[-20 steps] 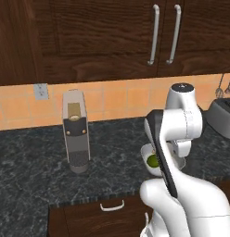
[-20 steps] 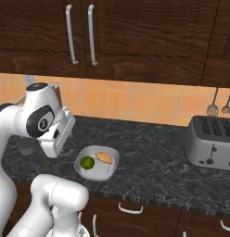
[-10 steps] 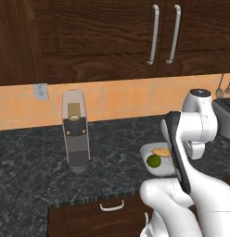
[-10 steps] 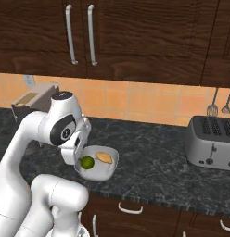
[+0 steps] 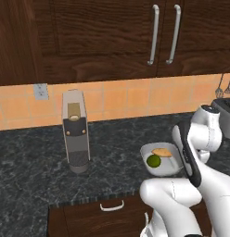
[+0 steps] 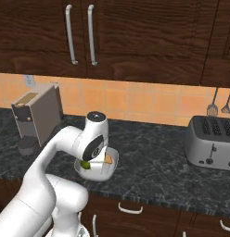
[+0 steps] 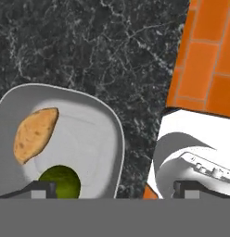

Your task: Take the meat container that has the steak and place it on the second highest rack of the freezer. Then take the vegetable container that has the lime and potato and place it on the highest rack of the freezer.

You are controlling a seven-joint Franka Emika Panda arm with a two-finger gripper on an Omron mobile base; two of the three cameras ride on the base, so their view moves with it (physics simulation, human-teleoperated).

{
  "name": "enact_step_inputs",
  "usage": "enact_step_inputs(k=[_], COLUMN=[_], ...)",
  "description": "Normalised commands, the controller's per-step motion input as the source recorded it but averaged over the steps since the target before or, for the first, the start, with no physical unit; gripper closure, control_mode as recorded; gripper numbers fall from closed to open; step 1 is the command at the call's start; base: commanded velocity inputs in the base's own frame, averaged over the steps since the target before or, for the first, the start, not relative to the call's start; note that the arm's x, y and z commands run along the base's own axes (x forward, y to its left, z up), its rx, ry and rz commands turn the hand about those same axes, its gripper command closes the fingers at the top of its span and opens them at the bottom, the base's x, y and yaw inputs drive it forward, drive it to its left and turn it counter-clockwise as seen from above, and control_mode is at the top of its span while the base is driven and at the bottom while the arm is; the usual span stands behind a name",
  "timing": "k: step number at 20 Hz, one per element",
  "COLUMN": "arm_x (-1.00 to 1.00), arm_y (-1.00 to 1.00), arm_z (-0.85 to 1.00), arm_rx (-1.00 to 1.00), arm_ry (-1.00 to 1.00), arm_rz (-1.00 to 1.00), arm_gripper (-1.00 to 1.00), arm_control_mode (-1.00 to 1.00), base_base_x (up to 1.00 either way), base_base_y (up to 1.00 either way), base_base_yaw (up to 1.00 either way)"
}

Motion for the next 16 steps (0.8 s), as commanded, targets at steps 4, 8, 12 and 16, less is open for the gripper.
enact_step_inputs(k=[4,8,12,16], arm_x=[0.01,0.10,0.25,0.23], arm_y=[0.00,0.03,0.00,0.00], arm_z=[-0.56,-0.59,-0.51,-0.49], arm_rx=[0.00,0.00,0.00,0.00], arm_ry=[0.15,0.05,0.05,0.09], arm_rz=[0.16,0.01,0.00,0.00], arm_gripper=[-1.00,-1.00,-1.00,-1.00], arm_control_mode=[-1.00,-1.00,-1.00,-1.00], base_base_x=[0.00,0.00,0.00,0.00], base_base_y=[0.00,0.00,0.00,0.00], base_base_yaw=[0.00,0.00,0.00,0.00])
